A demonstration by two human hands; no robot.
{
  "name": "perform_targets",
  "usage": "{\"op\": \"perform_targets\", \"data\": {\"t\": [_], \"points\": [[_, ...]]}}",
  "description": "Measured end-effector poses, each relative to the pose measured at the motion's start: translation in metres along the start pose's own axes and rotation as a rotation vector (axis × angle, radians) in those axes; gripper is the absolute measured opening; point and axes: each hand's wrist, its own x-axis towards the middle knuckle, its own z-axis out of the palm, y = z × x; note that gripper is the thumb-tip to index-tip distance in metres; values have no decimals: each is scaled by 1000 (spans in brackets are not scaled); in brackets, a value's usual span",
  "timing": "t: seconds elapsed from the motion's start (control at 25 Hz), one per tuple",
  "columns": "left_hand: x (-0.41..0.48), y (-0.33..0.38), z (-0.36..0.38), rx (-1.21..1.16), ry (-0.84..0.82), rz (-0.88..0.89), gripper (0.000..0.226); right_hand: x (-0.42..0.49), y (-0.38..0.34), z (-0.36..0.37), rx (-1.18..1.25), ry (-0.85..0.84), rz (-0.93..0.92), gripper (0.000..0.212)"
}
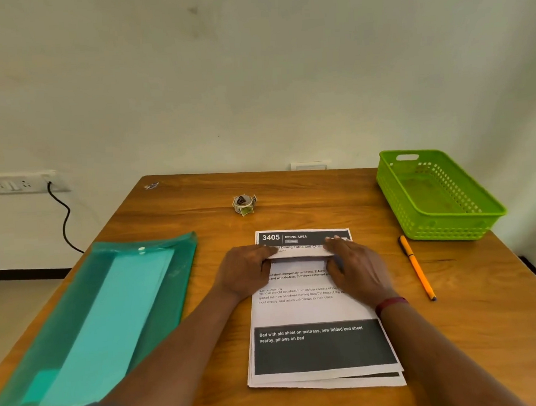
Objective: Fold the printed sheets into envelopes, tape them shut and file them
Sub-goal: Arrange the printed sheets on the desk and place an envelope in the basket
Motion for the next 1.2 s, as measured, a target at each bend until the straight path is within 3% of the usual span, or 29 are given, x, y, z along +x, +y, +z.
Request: {"op": "perform_targets", "data": {"t": [0.08,0.24,0.36,0.48,0.68,0.92,1.2], "points": [[-3,4,-3,30,-90,-5,38,-2,-1,-1,-40,-59,3,43],[-4,17,-3,116,-421,-66,62,-6,-4,-4,-66,-283,-53,63],[-8,31,4,202,-515,-64,74,-12,-17,-2,-123,-411,-126,78],[-15,41,9,261,-491,-98,75,-17,-40,5,-114,-474,-114,80],[-18,48,8,267,-417,-196,74,-13,-44,10,-132,-485,-88,63],[-17,55,13,198,-318,-269,69,-6,-47,10,-123,-444,-52,58],[-14,46,14,100,-291,-272,79,-6,-44,10,-81,-430,-87,56]]}}
